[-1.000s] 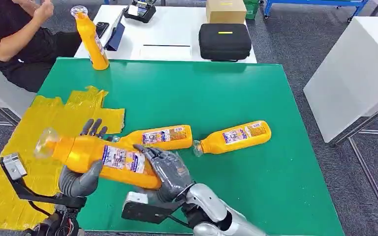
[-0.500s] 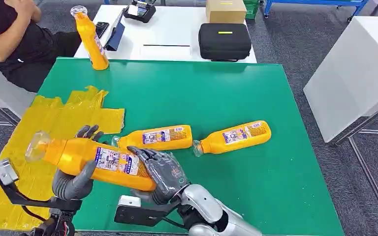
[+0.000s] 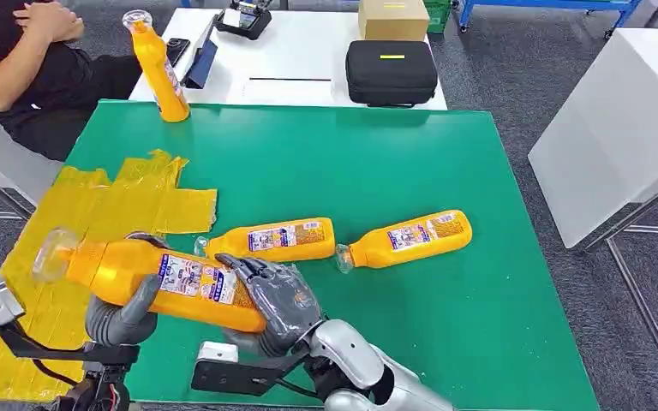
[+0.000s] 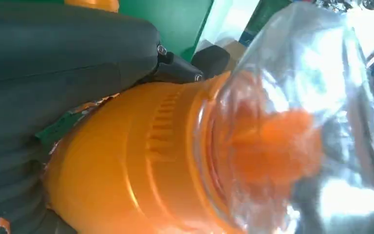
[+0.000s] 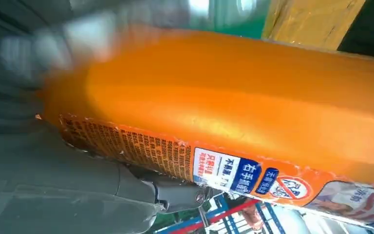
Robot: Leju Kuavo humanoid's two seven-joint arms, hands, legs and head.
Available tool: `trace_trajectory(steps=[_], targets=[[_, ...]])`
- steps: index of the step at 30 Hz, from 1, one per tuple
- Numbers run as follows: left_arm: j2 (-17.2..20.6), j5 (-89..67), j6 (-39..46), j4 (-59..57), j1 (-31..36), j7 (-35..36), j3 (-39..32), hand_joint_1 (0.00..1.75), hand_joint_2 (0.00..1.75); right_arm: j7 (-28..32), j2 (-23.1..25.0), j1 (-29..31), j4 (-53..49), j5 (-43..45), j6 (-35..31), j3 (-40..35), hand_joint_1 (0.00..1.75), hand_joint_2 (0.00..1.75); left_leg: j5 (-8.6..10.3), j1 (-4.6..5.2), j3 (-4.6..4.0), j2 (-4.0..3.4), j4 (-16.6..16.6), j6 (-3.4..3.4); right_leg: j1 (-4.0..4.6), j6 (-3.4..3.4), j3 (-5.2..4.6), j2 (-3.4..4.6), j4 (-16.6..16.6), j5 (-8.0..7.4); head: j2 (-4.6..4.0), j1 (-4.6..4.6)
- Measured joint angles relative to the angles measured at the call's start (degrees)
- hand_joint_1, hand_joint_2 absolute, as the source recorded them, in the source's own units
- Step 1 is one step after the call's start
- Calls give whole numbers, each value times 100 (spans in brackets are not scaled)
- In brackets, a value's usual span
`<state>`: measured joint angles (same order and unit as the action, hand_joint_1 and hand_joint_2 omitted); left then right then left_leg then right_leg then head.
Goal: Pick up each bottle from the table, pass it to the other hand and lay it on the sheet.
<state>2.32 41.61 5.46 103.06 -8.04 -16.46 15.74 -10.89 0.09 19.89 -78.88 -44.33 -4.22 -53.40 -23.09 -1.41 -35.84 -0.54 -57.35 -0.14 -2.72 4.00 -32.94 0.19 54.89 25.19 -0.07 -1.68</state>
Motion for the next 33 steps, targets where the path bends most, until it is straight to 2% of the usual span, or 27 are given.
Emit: trace_trajectory(steps=[1,2,3,4,9,13,17,21,24,30,33], targets=[[-11,-24,-4,0,-2,0,-5,175,175,-13,2,-21,-13,-33,0,6,40,175,0,0,0,0,0,0,0,0,1,0,0,0,0,0],[-20,-35,-4,0,-2,2,-7,175,175,-20,0,-39,-26,-55,0,9,0,175,0,0,0,0,0,0,0,0,0,0,0,0,0,0],[-24,-41,-4,0,-6,4,-11,175,175,-24,-2,-50,-33,-68,0,13,0,175,0,0,0,0,0,0,0,0,0,0,0,0,0,0],[-24,-52,-4,0,-7,7,-15,175,175,-24,-6,-60,-48,-76,9,15,0,0,0,0,0,-1,0,0,0,0,0,0,0,0,0,0],[-24,-1071,488,2,5,-274,-217,175,175,-118,-107,-329,-223,-219,-219,136,0,0,0,-1,1,2,0,0,1,0,0,-2,0,1,0,2],[2,-3488,1640,0,3,-746,-720,175,175,-179,-348,-863,-713,-542,-699,746,0,0,-1,0,0,3,0,1,0,0,2,-3,0,1,0,2],[79,-5139,2564,-15,-80,-1135,-1279,175,175,-151,-472,-1545,-1496,-769,-898,1441,0,0,-5,0,-3,5,0,-1,0,-2,-1,-10,-1,3,0,0],[105,-5592,2820,-61,-103,-1172,-1504,175,175,-103,-562,-1819,-1917,-769,-898,1836,0,0,-4,0,-3,6,1,-1,1,-3,-1,-10,-1,4,0,0],[162,-7084,3323,-195,-79,-1187,-1528,175,175,-15,-577,-1938,-2087,-769,-840,2000,0,0,-2,0,-2,5,1,0,0,-2,-1,-10,-2,3,0,0],[201,-9582,3379,-801,144,-1160,-1602,175,175,15,-553,-1921,-2122,-780,-500,2061,0,0,3,0,-1,6,1,1,0,-1,5,-12,-1,1,0,2],[306,-10227,3381,-1222,245,-1016,-1545,175,175,26,-536,-1850,-2120,-741,-428,2055,0,0,4,-1,0,5,1,1,1,0,3,-11,-1,-1,0,0]])
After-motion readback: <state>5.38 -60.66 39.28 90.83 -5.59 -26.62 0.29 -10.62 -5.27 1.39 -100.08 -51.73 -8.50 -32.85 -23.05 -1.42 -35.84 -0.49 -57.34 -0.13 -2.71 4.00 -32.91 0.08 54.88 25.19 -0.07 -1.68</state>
